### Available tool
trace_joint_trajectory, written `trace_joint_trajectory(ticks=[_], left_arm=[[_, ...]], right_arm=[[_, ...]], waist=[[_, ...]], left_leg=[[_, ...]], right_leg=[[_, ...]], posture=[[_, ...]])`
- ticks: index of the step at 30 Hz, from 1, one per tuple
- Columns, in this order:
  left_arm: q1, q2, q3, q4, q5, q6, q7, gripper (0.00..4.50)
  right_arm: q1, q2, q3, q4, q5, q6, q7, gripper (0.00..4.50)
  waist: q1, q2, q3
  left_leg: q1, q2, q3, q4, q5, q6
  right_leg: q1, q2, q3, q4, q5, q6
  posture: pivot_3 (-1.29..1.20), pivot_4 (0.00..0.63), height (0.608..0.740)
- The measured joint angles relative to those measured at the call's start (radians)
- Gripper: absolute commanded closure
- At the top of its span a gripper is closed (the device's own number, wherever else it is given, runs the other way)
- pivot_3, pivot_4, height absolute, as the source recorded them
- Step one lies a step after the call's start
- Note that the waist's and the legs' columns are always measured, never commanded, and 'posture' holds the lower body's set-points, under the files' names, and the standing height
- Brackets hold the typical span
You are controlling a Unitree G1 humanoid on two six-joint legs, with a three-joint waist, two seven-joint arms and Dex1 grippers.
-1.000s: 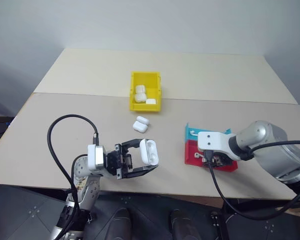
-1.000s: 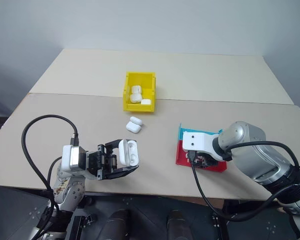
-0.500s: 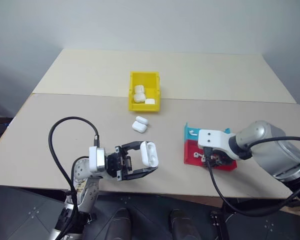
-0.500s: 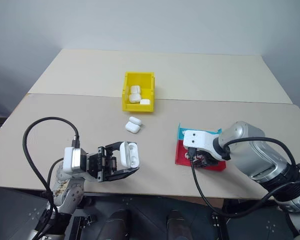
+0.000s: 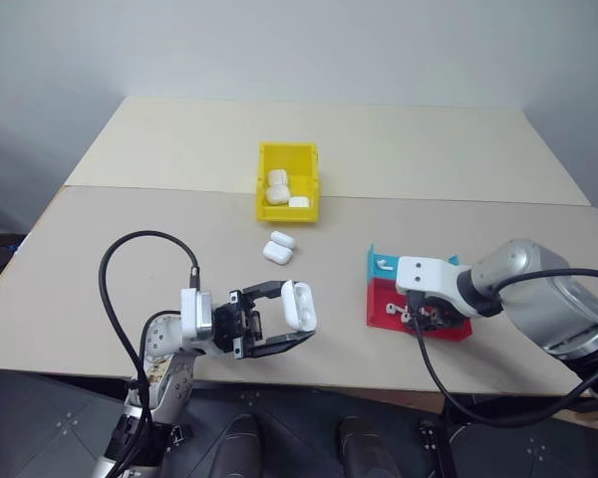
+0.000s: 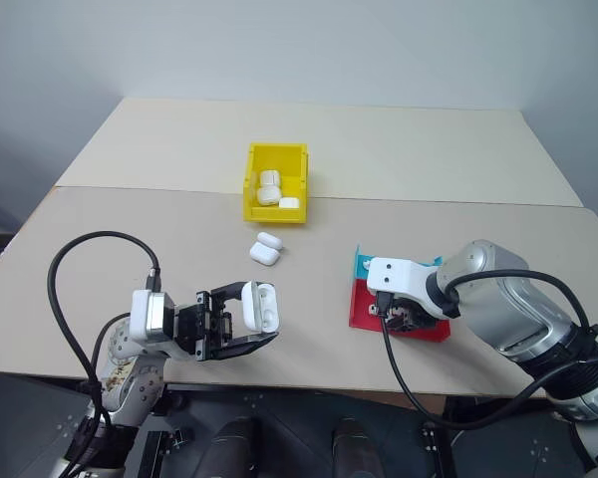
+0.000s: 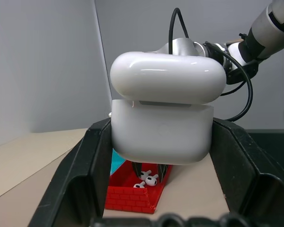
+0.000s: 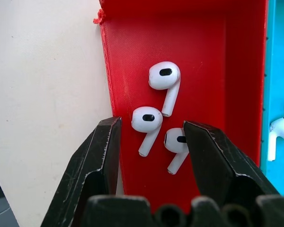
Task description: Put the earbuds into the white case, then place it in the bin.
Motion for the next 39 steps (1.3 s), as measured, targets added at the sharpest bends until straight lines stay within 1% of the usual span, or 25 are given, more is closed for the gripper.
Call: trace_joint_trajectory(ticks=[4,25,28,39], left_arm=[[0.003,0.000,-0.001,-0.005,0.009,0.014,0.013,1.70],[0.015,-0.001,-0.001,-0.005,0.028,0.015,0.020,1.70],[0.015,-0.001,-0.001,-0.005,0.029,0.015,0.021,1.70],[0.016,-0.001,-0.002,-0.005,0.034,0.015,0.029,1.70]], right_arm=[[0.000,0.009,0.016,0.006,0.000,0.002,-0.001,2.33],[0.000,0.014,0.019,0.024,0.000,0.005,-0.020,2.33],[0.000,0.014,0.020,0.024,0.000,0.005,-0.020,2.84],[0.000,0.014,0.020,0.024,0.000,0.005,-0.021,2.84]], waist=[[0.000,0.000,0.000],[0.000,0.000,0.000],[0.000,0.000,0.000],[0.000,0.000,0.000]], left_leg=[[0.000,0.000,0.000,0.000,0.000,0.000],[0.000,0.000,0.000,0.000,0.000,0.000],[0.000,0.000,0.000,0.000,0.000,0.000],[0.000,0.000,0.000,0.000,0.000,0.000]], right_leg=[[0.000,0.000,0.000,0.000,0.000,0.000],[0.000,0.000,0.000,0.000,0.000,0.000],[0.000,0.000,0.000,0.000,0.000,0.000],[0.000,0.000,0.000,0.000,0.000,0.000]], posture=[[0.00,0.150,0.740],[0.00,0.150,0.740],[0.00,0.150,0.740],[0.00,0.150,0.740]])
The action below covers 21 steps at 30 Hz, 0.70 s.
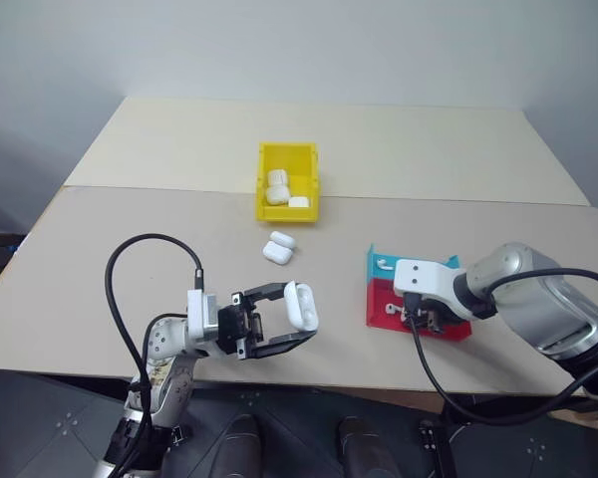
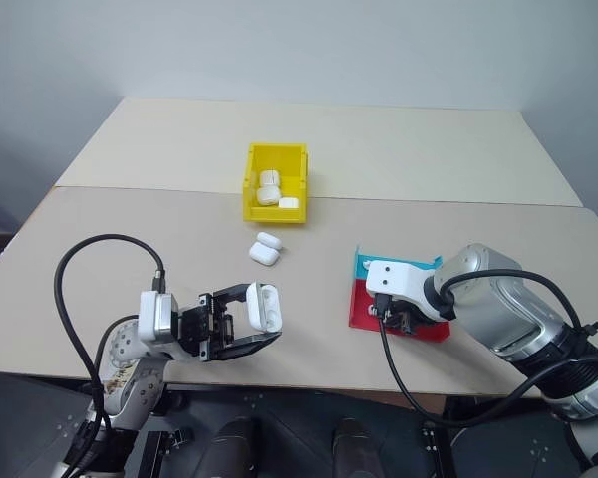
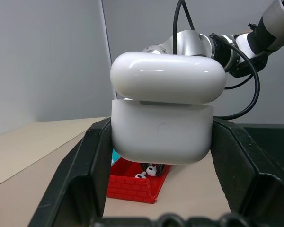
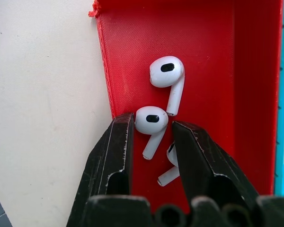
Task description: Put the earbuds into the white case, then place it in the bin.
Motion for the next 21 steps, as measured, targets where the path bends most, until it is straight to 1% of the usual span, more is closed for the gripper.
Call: trace_joint_trajectory(ticks=[1,3,15,17,19,20,21], left_arm=[[0.000,0.000,0.000,0.000,0.000,0.000,0.001,1.70],[0.000,-0.001,0.000,0.000,0.002,0.000,0.003,1.70],[-0.002,-0.007,-0.001,0.000,0.004,0.003,0.005,1.70],[-0.029,-0.023,-0.001,0.000,-0.009,0.021,0.015,1.70],[-0.066,-0.029,-0.001,-0.007,-0.035,0.056,0.026,1.70],[-0.071,-0.029,0.000,-0.013,-0.046,0.067,0.030,1.70],[-0.080,-0.031,0.001,-0.030,-0.066,0.094,0.039,1.70]], right_arm=[[0.000,0.000,0.000,0.000,0.000,0.000,0.000,3.20],[0.000,0.000,0.001,-0.001,0.000,0.000,0.000,3.70],[0.003,-0.003,-0.007,-0.023,0.012,0.022,-0.003,3.70],[0.012,-0.012,-0.082,-0.072,0.070,0.062,0.006,3.70],[0.012,-0.017,-0.223,-0.133,0.150,0.103,0.022,3.70],[0.011,-0.019,-0.261,-0.149,0.171,0.110,0.027,3.70],[0.025,-0.024,-0.355,-0.184,0.224,0.115,0.042,3.70]], waist=[[0.000,0.000,0.000],[0.000,0.000,0.000],[0.000,0.000,0.000],[0.002,0.000,0.000],[0.005,0.000,0.000],[0.005,0.000,0.000],[0.006,0.000,0.000]], left_leg=[[0.000,0.000,0.000,0.000,0.000,0.000],[0.000,0.000,0.000,0.000,0.000,0.000],[0.000,0.000,0.000,0.000,0.000,0.000],[-0.001,0.000,0.000,0.000,0.000,0.000],[-0.001,0.000,-0.001,0.000,0.000,0.000],[-0.001,0.000,-0.001,0.000,0.000,0.000],[-0.001,0.000,-0.001,0.000,0.000,0.000]], right_leg=[[0.000,0.000,0.000,0.000,0.000,0.000],[0.000,0.000,0.000,0.000,0.000,0.000],[0.000,0.000,0.000,0.000,0.000,0.000],[-0.001,0.000,0.000,0.000,0.000,0.000],[0.000,0.000,-0.001,0.001,0.000,0.000],[0.000,0.000,-0.001,0.000,0.000,0.000],[0.001,0.000,-0.001,0.000,0.000,0.000]], posture=[[0.00,0.150,0.740],[0.00,0.150,0.740],[0.00,0.150,0.740],[0.00,0.150,0.740],[0.00,0.150,0.740],[0.00,0.150,0.740],[0.00,0.150,0.740]])
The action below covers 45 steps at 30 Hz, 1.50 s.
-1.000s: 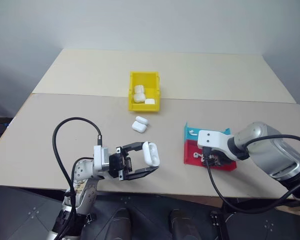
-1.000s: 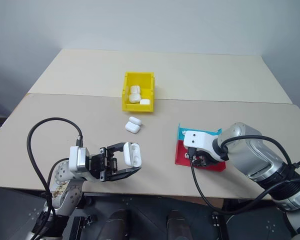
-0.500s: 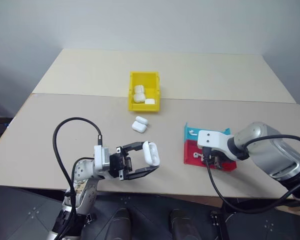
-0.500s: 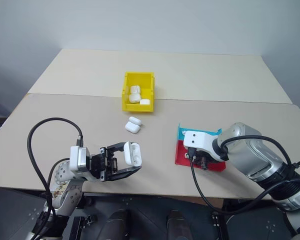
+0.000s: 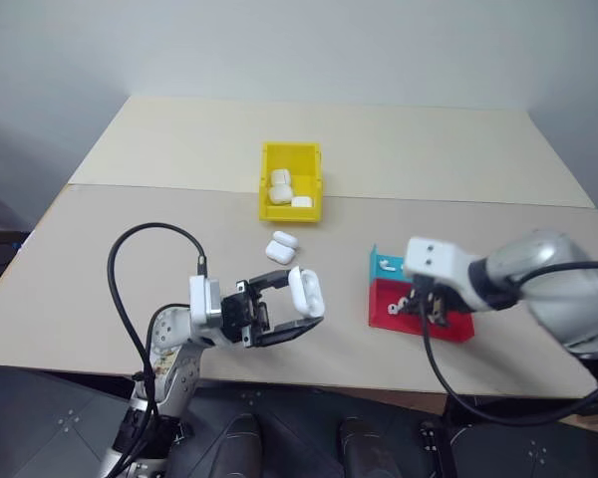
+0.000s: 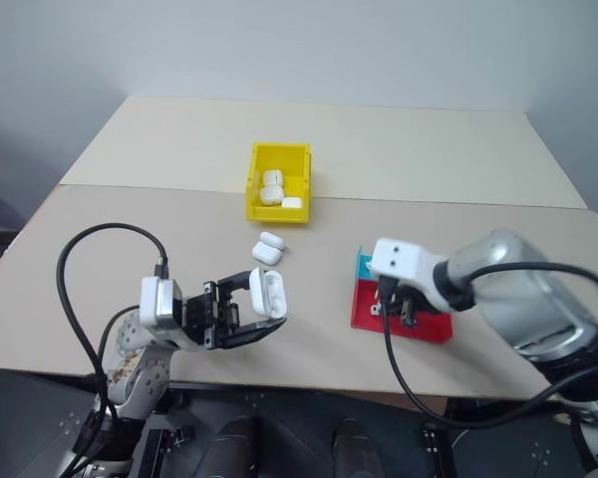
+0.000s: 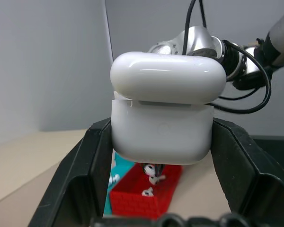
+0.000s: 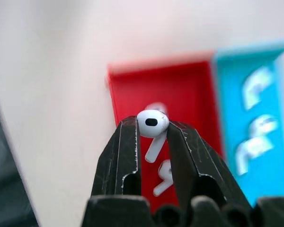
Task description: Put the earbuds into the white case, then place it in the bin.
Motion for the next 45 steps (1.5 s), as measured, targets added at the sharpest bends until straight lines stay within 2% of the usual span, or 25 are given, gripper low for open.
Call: trace_joint_trajectory(ticks=[3,5,10,12,16,19,23,29,45], left_arm=[[-0.025,-0.012,0.001,-0.047,-0.073,0.085,0.027,1.70],[-0.041,-0.023,0.004,-0.071,-0.121,0.131,0.043,1.70],[-0.109,-0.037,0.005,-0.127,-0.221,0.267,0.098,1.70],[-0.127,-0.037,0.004,-0.139,-0.247,0.313,0.110,1.70],[-0.140,-0.021,0.013,-0.156,-0.291,0.371,0.100,1.70],[-0.143,-0.012,0.033,-0.161,-0.305,0.390,0.082,1.70],[-0.143,-0.013,0.043,-0.162,-0.318,0.406,0.070,1.70],[-0.143,-0.014,0.045,-0.166,-0.318,0.411,0.065,1.70],[-0.143,-0.015,0.049,-0.166,-0.303,0.413,0.055,1.70]], right_arm=[[0.090,-0.003,-0.264,-0.099,0.133,-0.036,0.050,3.70],[0.144,0.020,-0.384,-0.121,0.203,-0.081,0.067,3.70],[0.127,0.185,-0.605,-0.105,0.373,-0.199,0.009,3.70],[0.081,0.247,-0.636,-0.087,0.423,-0.248,-0.044,3.70],[-0.001,0.374,-0.631,-0.057,0.517,-0.366,-0.126,3.70],[-0.031,0.474,-0.567,-0.039,0.562,-0.484,-0.125,3.70],[-0.030,0.523,-0.478,-0.005,0.560,-0.593,-0.101,3.70],[-0.029,0.550,-0.357,0.061,0.531,-0.697,-0.088,3.70],[-0.030,0.565,-0.235,0.090,0.524,-0.756,-0.104,3.70]], waist=[[0.004,0.000,0.000],[0.003,0.000,0.000],[-0.013,0.000,0.000],[-0.022,0.000,0.000],[-0.033,0.000,0.000],[-0.032,0.000,0.000],[-0.027,0.000,0.000],[-0.028,0.000,0.000],[-0.029,0.000,0.000]], left_leg=[[0.000,0.000,-0.001,0.000,-0.001,0.001],[0.000,0.000,-0.001,0.000,-0.001,0.001],[0.002,0.000,-0.001,0.001,0.001,0.004],[0.002,0.000,-0.001,0.001,0.002,0.006],[0.002,0.000,-0.001,0.000,0.003,0.006],[0.001,0.000,-0.001,0.000,0.003,0.006],[0.001,0.000,-0.001,0.000,0.003,0.006],[0.002,0.000,-0.001,0.000,0.003,0.006],[0.002,0.000,-0.002,0.000,0.003,0.006]], right_leg=[[0.001,0.000,-0.002,-0.002,0.000,0.000],[0.002,0.000,-0.001,-0.002,0.000,0.000],[0.002,0.001,-0.001,0.000,0.000,0.004],[0.002,0.001,-0.001,0.001,0.001,0.004],[0.002,0.001,0.000,0.001,0.000,0.004],[0.002,0.001,-0.001,0.002,0.001,0.002],[0.002,0.001,-0.001,0.002,0.001,0.001],[0.001,0.001,-0.001,0.004,0.001,0.000],[0.000,0.001,-0.001,0.007,-0.001,-0.001]], posture=[[0.00,0.150,0.740],[0.00,0.150,0.740],[0.00,0.150,0.740],[0.00,0.150,0.740],[0.00,0.150,0.740],[0.00,0.150,0.740],[0.00,0.150,0.740],[0.00,0.150,0.740],[0.00,0.150,0.740]])
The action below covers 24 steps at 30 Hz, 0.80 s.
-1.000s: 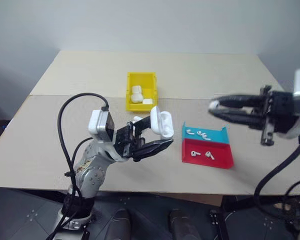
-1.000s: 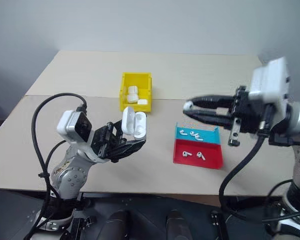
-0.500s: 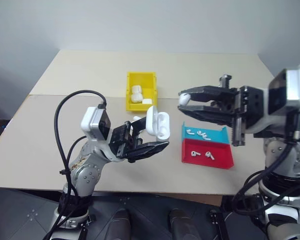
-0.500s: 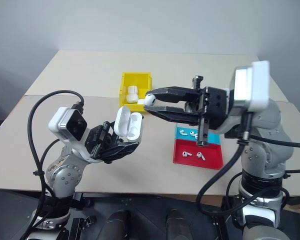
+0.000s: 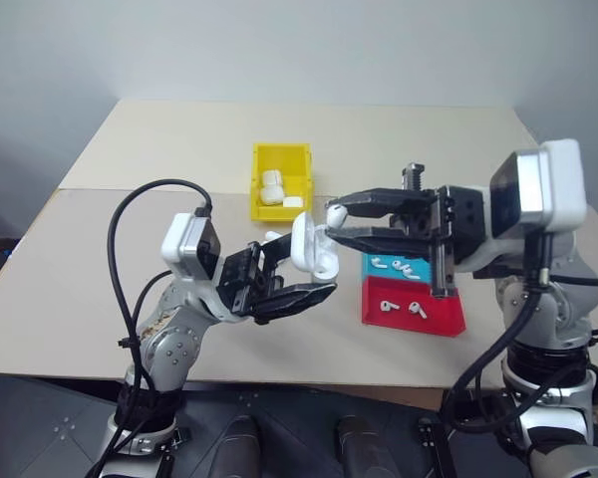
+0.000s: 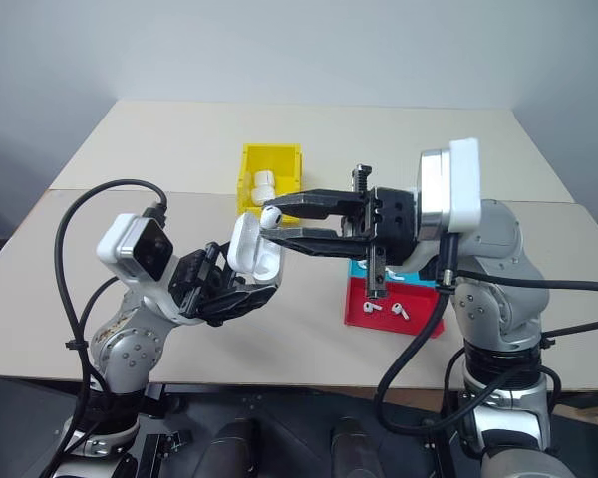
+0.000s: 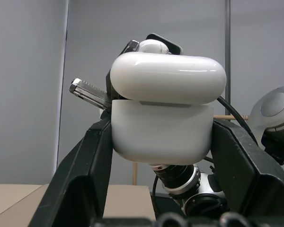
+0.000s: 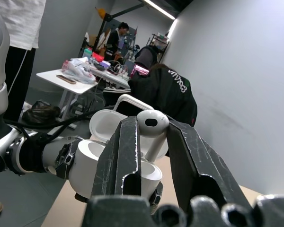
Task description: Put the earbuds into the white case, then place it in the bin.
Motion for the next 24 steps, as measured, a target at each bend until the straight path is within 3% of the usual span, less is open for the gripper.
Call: trace_joint_trajectory(ticks=[13,19,24], left_arm=[[0.003,-0.018,0.000,0.001,0.021,0.000,-0.002,1.70],[0.008,-0.027,0.000,0.001,0.031,0.000,-0.010,1.70],[0.008,-0.031,0.002,0.002,0.047,0.000,-0.012,1.70]], right_arm=[[0.004,-0.022,0.020,0.024,-0.031,-0.037,0.018,3.70],[0.006,-0.048,0.027,0.027,-0.036,-0.038,0.017,1.93],[0.006,-0.063,0.025,0.028,-0.044,-0.045,0.015,1.93]], waist=[[0.000,0.000,0.000],[0.000,0.000,0.000],[0.000,0.000,0.000]], left_leg=[[0.000,0.000,0.000,0.000,0.000,0.000],[0.000,0.000,0.000,0.000,0.000,0.000],[0.000,0.000,0.000,0.000,0.000,0.000]], right_leg=[[0.000,0.000,0.000,0.000,-0.001,0.001],[0.000,0.000,0.000,0.000,-0.001,0.001],[0.000,0.000,0.000,0.000,-0.001,0.002]], posture=[[0.00,0.150,0.740],[0.00,0.150,0.740],[0.00,0.150,0.740]])
